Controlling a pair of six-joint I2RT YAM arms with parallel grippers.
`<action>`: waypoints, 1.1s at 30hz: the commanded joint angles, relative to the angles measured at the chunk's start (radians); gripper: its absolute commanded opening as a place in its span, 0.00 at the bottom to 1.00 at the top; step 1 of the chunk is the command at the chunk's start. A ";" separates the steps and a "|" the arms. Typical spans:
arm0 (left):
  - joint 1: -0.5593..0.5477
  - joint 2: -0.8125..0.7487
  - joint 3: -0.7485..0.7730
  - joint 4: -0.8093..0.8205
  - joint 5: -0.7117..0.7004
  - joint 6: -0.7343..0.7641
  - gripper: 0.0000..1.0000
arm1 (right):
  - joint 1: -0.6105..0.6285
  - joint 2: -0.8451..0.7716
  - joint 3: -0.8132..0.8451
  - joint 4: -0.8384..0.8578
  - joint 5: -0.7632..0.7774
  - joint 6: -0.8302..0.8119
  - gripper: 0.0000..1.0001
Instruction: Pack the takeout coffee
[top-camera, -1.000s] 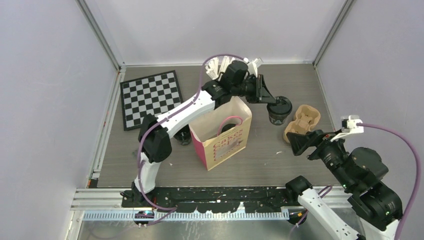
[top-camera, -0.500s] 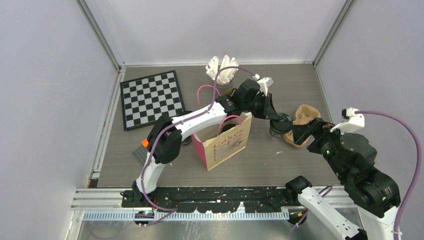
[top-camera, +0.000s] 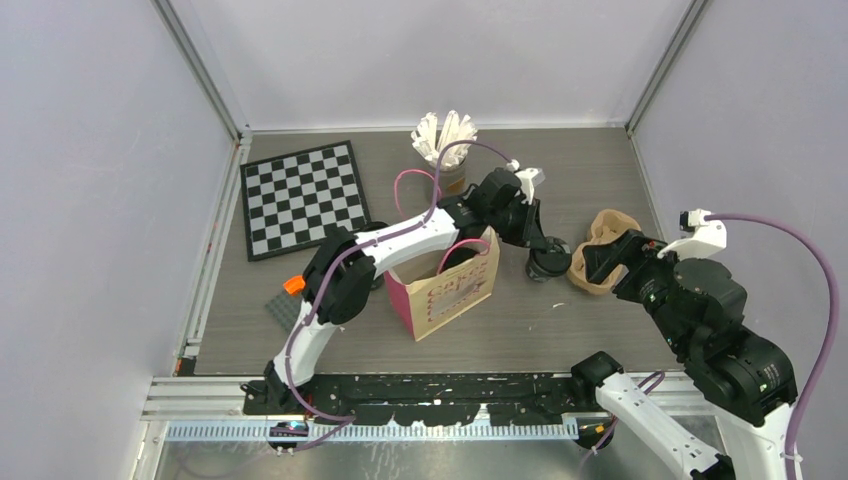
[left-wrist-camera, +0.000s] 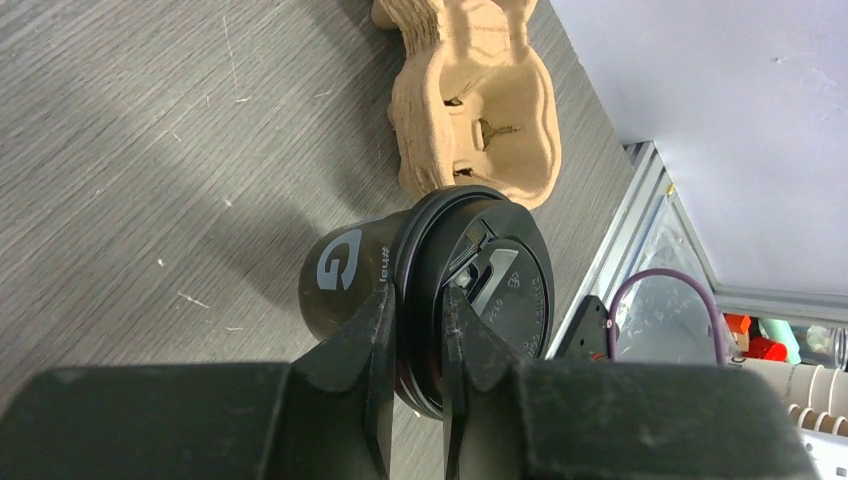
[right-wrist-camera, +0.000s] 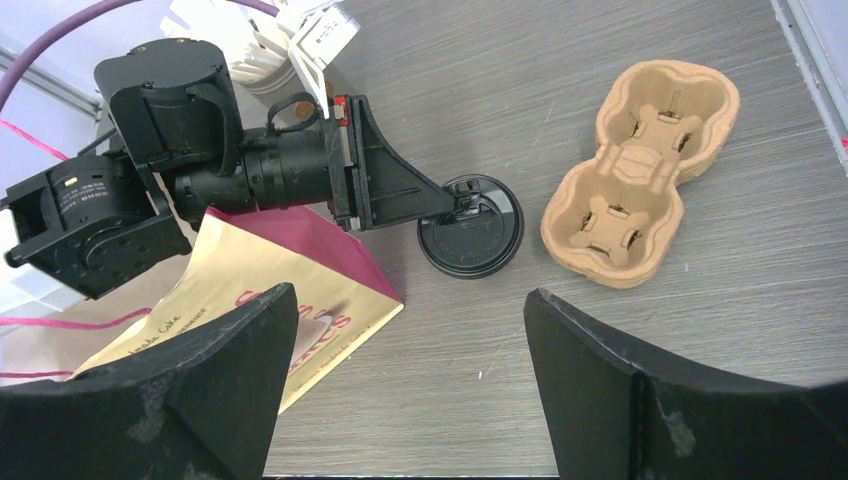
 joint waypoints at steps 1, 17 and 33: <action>0.003 -0.023 0.050 -0.021 0.021 0.026 0.17 | 0.007 0.020 0.008 0.039 0.025 -0.022 0.87; 0.003 -0.179 0.067 -0.026 -0.010 0.074 0.17 | 0.004 0.213 -0.071 0.016 0.043 0.109 0.83; 0.039 -0.212 0.019 -0.054 -0.003 0.104 0.16 | -0.401 0.453 -0.019 0.162 -0.444 -0.092 0.65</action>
